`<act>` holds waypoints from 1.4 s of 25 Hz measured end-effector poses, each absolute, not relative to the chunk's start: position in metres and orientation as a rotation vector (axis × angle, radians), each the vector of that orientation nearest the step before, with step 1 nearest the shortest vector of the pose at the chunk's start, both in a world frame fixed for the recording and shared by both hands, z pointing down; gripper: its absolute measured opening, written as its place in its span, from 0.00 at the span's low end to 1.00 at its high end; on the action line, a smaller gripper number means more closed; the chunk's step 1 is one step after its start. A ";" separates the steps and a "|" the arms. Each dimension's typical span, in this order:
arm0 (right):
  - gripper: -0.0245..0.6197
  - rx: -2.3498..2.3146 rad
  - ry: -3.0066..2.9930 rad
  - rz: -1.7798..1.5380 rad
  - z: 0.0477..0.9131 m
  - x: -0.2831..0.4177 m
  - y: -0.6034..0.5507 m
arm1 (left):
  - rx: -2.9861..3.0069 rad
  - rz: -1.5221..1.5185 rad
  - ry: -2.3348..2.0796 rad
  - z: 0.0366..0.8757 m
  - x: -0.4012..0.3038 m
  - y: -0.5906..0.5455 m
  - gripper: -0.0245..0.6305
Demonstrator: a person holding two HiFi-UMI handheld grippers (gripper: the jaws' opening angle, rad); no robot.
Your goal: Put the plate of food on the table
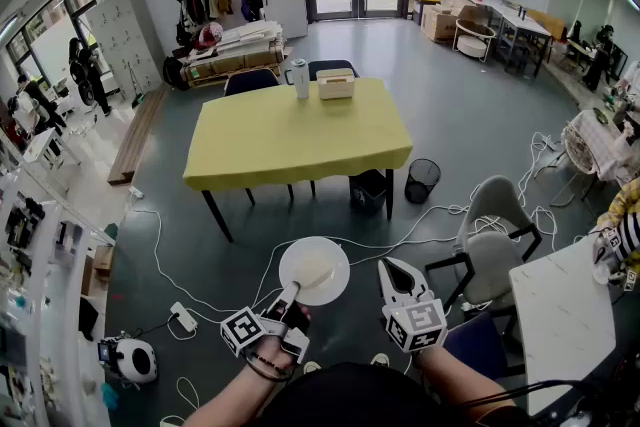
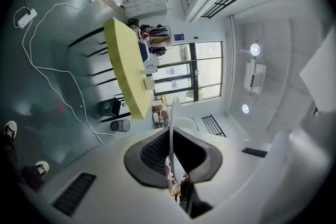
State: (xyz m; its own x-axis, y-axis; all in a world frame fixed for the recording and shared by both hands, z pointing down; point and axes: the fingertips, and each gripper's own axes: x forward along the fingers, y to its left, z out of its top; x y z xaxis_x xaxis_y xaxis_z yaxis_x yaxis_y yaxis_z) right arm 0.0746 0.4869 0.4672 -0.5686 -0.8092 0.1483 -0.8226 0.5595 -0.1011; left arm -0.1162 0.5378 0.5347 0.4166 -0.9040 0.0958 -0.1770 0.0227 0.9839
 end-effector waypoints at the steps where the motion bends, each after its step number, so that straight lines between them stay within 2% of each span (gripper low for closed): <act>1: 0.06 1.412 -2.703 0.235 0.467 0.072 0.488 | 1.456 -0.742 -1.024 0.536 -0.117 0.539 0.07; 35: 0.06 1.603 -2.545 0.302 0.491 0.014 0.510 | 1.430 -0.617 -0.914 0.561 -0.182 0.532 0.07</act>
State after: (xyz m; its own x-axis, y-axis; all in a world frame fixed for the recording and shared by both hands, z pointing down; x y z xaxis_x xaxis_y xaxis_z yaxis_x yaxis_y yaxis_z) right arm 0.0135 0.5100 0.4910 -0.4327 -0.8779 0.2049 -0.9015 0.4198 -0.1048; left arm -0.1817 0.5324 0.5612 0.5403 -0.8264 0.1586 -0.1620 0.0828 0.9833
